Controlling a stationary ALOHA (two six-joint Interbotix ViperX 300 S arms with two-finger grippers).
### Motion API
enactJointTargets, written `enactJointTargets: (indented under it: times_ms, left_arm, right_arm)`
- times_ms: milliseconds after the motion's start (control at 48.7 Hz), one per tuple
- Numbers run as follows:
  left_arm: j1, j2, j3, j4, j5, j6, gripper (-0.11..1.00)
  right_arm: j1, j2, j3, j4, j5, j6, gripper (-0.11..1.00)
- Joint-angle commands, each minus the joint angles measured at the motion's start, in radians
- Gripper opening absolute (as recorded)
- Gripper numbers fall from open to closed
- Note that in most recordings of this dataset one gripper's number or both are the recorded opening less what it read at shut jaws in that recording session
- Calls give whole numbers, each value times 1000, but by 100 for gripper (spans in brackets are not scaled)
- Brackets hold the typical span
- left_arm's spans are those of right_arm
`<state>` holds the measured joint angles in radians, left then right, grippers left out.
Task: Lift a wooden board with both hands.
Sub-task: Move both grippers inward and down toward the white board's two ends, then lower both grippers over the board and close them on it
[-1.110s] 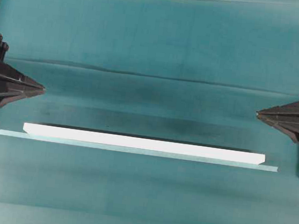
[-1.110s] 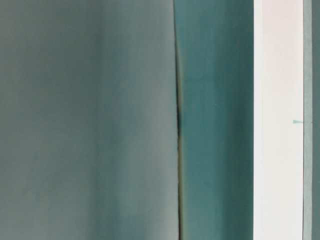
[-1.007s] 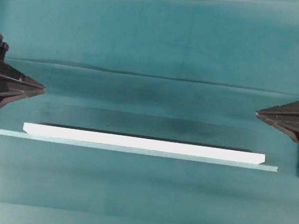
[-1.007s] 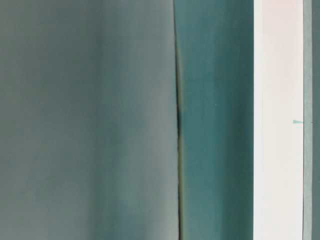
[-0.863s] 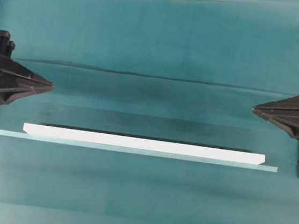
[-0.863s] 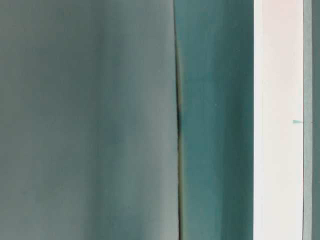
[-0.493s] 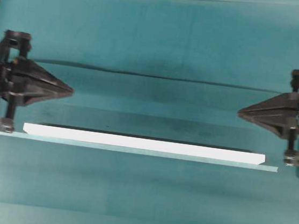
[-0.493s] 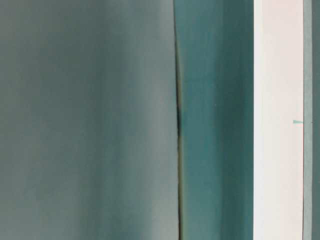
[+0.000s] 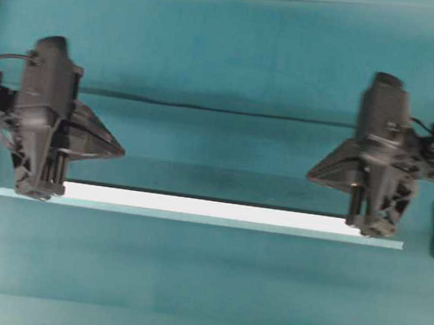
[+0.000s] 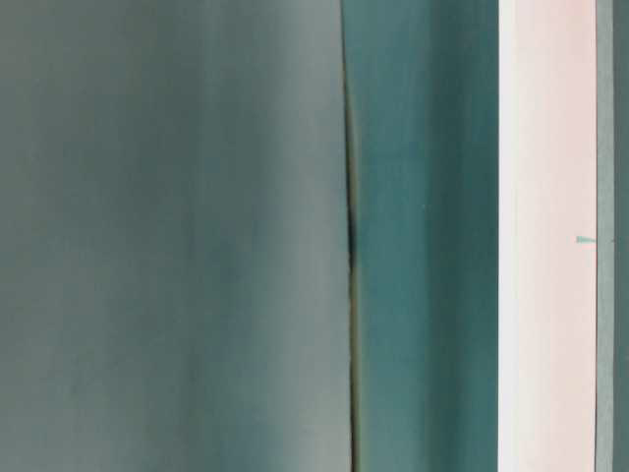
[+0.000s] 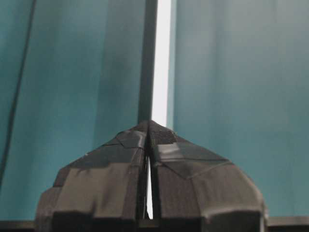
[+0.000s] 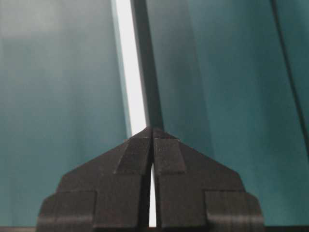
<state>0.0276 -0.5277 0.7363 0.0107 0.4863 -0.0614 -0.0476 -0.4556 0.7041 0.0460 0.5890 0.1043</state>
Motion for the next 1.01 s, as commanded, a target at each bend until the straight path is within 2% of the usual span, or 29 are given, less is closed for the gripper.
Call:
enactJointTargets:
  times_ms: [0, 123, 267, 432, 596, 719, 781, 843, 925, 986]
  left_arm:
    - [11, 37, -52, 5, 61, -25, -2]
    - [26, 92, -100, 9, 178, -51, -2]
    - [28, 144, -135, 9, 252, -44, -2]
    - [26, 210, -141, 11, 265, -41, -2]
    - [20, 213, -138, 11, 242, -38, -2]
    - [0, 212, -124, 11, 235, -28, -1]
    - [-5, 212, -118, 9, 235, -29, 1]
    - [-6, 216, -115, 9, 233, -34, 7]
    - [-6, 218, -114, 11, 232, -41, 22]
    - [-9, 219, -114, 11, 229, -34, 40]
  right_arm:
    - [2, 60, -54, 2, 51, 5, 0]
    - [-3, 140, -118, 3, 144, 0, 0]
    - [-2, 225, -169, 2, 238, -6, 0]
    - [-2, 287, -195, 2, 250, -8, 0]
    - [9, 302, -202, 2, 245, -11, 0]
    - [20, 304, -202, 3, 252, -41, 3]
    - [21, 304, -202, 11, 255, -57, 7]
    - [23, 305, -202, 12, 255, -63, 18]
    - [21, 305, -201, 14, 255, -61, 41]
    - [21, 307, -199, 14, 255, -54, 60]
